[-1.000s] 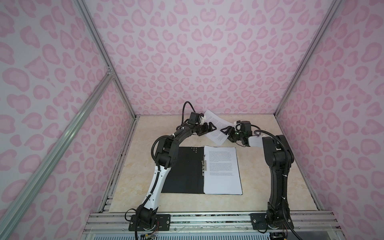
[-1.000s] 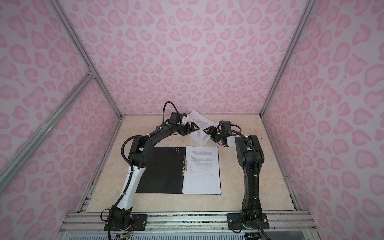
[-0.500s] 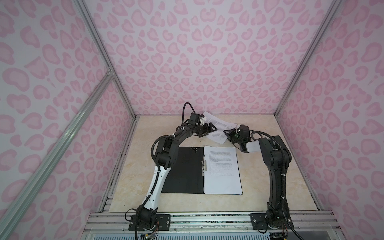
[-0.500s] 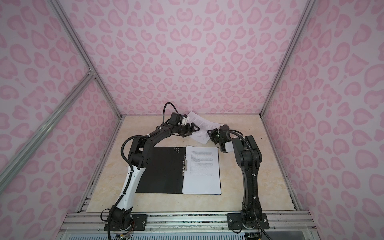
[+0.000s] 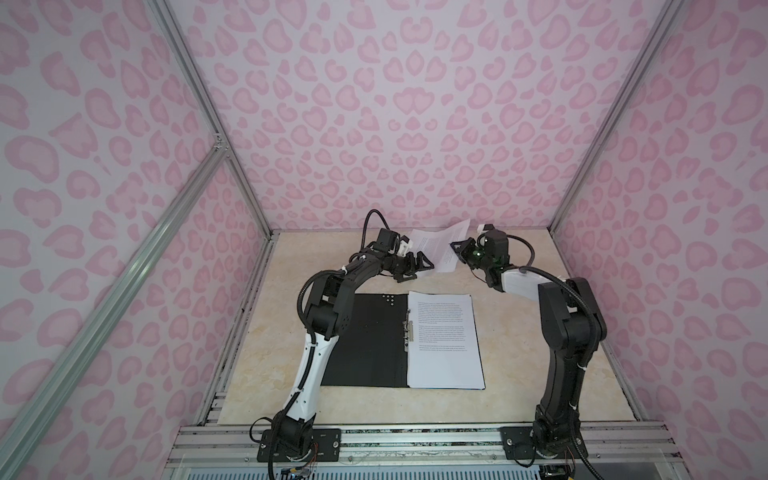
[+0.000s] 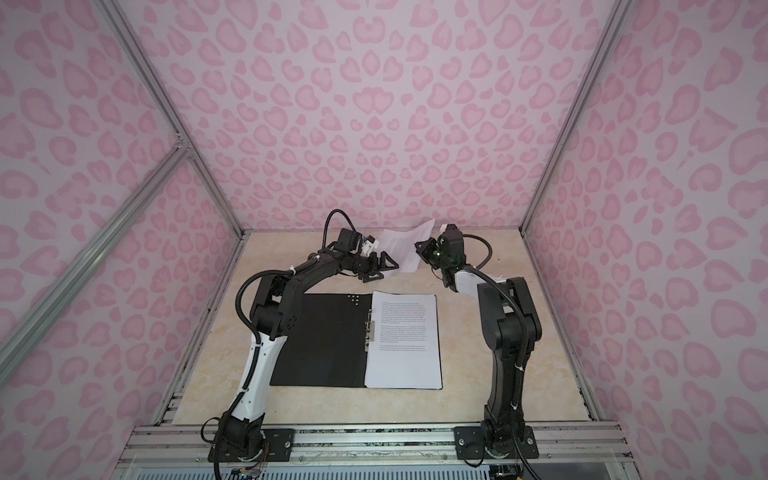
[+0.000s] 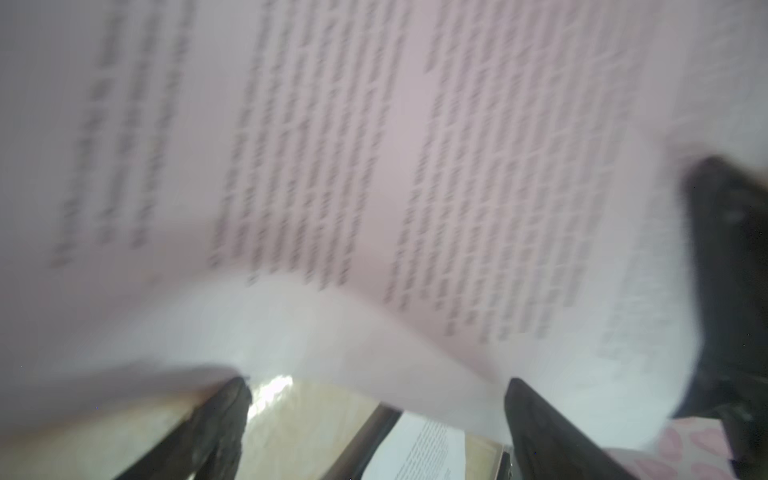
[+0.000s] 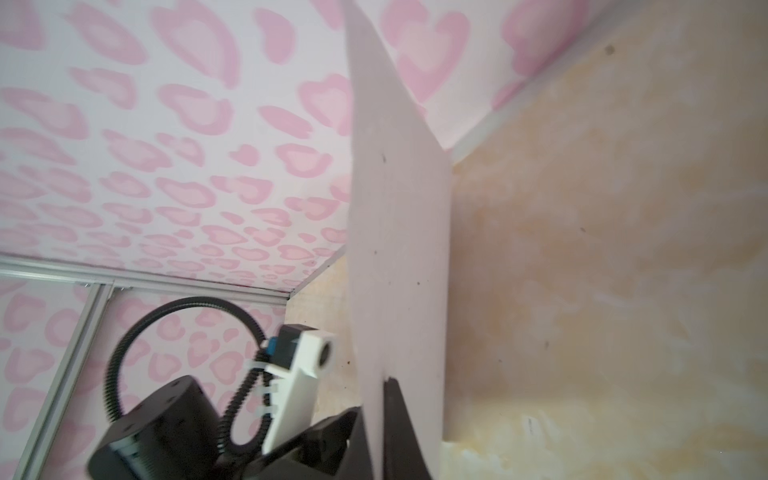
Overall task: Put the files into the folder
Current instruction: 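Lift the sheet with the right gripper while the left gripper releases it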
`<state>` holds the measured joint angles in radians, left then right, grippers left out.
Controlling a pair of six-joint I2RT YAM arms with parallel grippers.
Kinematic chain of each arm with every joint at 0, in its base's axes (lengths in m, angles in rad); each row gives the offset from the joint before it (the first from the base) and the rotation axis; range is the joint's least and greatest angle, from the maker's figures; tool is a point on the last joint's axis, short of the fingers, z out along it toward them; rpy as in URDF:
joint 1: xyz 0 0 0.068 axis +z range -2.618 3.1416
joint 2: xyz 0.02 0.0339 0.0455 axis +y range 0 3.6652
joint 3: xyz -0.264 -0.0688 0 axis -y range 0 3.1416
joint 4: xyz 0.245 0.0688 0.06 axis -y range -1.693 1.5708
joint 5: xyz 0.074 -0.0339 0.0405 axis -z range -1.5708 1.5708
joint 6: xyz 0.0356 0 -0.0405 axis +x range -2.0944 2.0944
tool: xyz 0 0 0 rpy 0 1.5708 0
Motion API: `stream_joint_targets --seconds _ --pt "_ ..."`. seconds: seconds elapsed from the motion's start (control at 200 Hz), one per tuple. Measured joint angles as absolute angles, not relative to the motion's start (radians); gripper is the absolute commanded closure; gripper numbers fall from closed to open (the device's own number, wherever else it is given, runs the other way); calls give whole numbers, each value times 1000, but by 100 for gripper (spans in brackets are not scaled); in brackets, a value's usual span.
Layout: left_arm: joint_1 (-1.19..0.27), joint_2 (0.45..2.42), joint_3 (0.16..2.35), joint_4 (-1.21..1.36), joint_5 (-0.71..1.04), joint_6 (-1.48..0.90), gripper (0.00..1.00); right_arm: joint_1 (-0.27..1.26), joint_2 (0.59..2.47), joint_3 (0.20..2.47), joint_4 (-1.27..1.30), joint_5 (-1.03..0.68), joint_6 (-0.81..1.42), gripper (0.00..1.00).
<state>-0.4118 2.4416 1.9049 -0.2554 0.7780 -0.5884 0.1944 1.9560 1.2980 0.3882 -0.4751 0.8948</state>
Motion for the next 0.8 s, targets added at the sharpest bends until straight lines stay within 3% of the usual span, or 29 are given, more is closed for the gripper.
stream_joint_targets --seconds 0.31,0.57,0.645,0.8 --pt "-412 2002 1325 -84 657 -512 3 271 1740 1512 -175 -474 476 100" --pt "-410 1265 982 192 515 -383 3 455 1617 1685 -542 -390 172 100" --pt "-412 1168 892 323 482 -326 3 492 1586 1710 -617 -369 108 100" --pt "-412 1053 805 271 456 -172 0 529 1528 1732 -735 -354 7 100"
